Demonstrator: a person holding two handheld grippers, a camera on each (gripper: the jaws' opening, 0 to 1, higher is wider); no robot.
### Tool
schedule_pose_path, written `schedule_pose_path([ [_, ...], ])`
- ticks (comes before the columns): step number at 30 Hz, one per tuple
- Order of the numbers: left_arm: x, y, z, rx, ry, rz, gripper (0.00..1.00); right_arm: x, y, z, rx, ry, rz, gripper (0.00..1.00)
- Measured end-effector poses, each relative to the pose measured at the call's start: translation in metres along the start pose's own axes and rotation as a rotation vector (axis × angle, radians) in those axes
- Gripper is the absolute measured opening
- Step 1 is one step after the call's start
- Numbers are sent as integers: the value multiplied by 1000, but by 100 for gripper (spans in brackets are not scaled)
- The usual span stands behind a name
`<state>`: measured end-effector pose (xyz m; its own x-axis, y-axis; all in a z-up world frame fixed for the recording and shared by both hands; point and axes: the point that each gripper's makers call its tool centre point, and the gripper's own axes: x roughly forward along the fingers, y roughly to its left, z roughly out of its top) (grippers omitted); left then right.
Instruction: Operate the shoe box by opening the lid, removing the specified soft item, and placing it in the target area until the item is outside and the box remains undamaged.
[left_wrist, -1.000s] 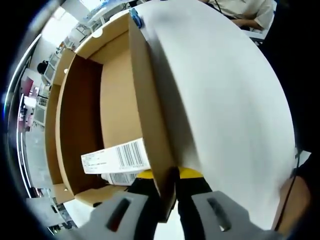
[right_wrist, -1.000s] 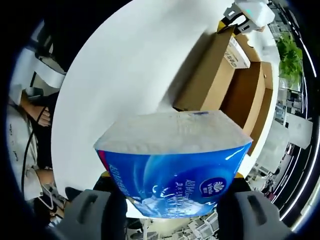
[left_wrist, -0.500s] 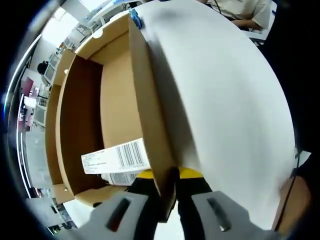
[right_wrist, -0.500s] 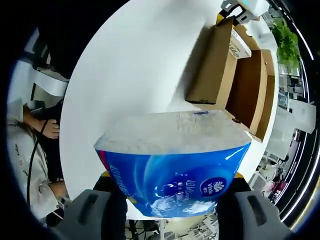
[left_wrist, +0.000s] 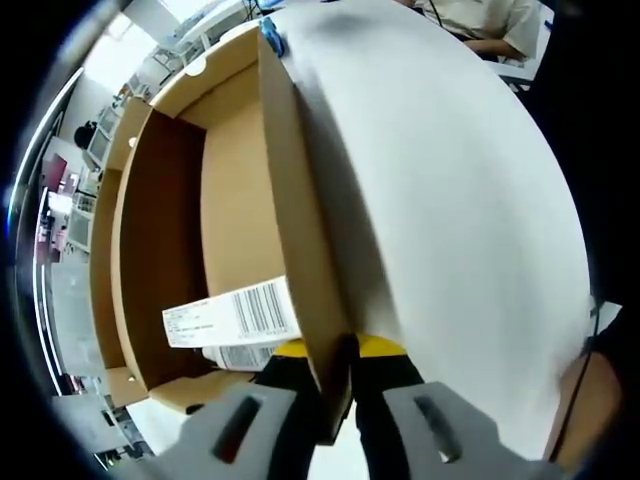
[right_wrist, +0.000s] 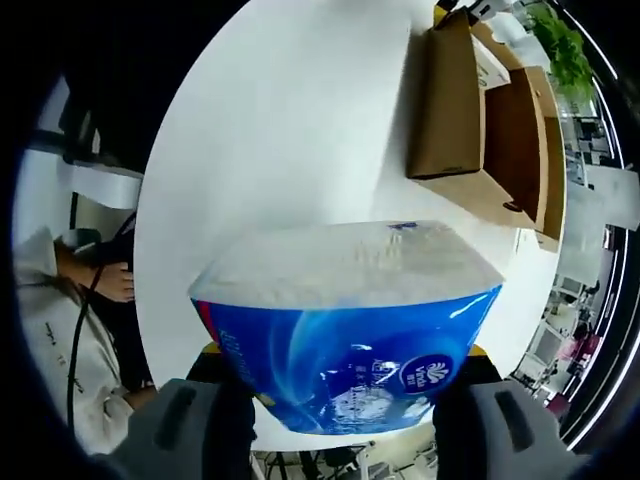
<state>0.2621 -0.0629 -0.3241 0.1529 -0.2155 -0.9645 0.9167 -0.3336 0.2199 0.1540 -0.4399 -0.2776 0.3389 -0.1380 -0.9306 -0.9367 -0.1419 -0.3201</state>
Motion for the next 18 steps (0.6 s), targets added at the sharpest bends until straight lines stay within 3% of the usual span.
schedule_pose_path([
  [18,0,0,1,2,0,2,9,25,15,-5,84,5,67,72],
])
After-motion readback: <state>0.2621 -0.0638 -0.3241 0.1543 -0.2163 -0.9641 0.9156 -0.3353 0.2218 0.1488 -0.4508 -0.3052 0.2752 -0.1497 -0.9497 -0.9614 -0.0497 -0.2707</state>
